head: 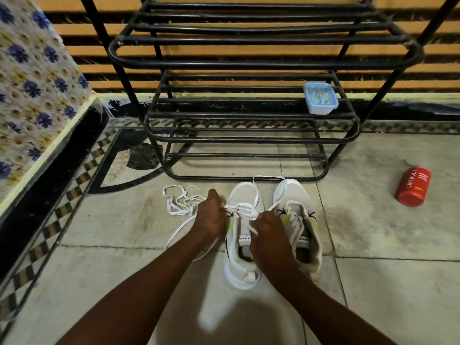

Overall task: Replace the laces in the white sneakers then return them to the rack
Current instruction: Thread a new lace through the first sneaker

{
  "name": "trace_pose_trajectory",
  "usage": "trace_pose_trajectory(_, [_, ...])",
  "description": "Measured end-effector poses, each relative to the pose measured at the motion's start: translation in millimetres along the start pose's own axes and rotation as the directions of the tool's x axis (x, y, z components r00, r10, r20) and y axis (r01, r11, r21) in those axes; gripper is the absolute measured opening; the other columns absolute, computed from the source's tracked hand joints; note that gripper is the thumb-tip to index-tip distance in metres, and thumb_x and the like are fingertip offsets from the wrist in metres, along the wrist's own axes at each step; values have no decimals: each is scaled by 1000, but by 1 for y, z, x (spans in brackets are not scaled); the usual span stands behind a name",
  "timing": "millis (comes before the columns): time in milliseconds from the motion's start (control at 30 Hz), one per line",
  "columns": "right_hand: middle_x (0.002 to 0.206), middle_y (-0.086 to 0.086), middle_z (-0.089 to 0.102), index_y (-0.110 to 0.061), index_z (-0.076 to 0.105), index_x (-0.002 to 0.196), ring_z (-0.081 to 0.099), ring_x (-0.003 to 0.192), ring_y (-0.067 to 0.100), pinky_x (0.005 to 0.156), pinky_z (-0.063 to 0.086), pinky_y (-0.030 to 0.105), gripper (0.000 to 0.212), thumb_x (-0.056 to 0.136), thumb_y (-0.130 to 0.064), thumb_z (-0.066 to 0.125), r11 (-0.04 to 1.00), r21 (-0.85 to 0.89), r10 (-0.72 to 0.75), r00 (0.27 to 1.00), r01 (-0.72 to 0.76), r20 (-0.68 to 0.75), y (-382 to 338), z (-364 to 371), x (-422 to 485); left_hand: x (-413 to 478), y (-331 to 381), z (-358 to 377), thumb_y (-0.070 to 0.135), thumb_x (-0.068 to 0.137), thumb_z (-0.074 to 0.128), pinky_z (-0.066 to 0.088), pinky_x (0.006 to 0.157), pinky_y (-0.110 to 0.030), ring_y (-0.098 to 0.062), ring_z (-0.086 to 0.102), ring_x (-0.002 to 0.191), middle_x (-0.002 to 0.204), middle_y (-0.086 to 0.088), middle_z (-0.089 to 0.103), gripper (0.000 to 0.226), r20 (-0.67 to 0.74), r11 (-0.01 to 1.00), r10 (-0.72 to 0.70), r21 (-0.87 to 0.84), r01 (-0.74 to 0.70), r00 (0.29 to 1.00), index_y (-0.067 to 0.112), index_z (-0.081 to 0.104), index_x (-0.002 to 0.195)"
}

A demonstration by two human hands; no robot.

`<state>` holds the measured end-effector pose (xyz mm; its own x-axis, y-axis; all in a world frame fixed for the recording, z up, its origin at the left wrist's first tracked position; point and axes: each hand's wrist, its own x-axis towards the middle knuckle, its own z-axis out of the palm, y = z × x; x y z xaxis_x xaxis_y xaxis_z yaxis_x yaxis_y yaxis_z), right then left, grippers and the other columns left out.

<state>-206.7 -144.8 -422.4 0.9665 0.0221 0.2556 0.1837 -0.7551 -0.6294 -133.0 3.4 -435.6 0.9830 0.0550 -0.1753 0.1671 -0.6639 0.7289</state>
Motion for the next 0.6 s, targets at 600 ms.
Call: trace_pose_trajectory(600, [104, 21, 49, -6, 58, 93, 50, 99, 36, 85, 47, 44, 17, 85, 3, 47, 965, -183, 224, 956, -190, 191, 5, 4, -5, 12, 20, -29, 22, 87, 33, 34, 64, -38, -27, 44, 68, 77, -4, 47, 14, 99, 878, 478, -81, -471, 873, 12, 40, 94])
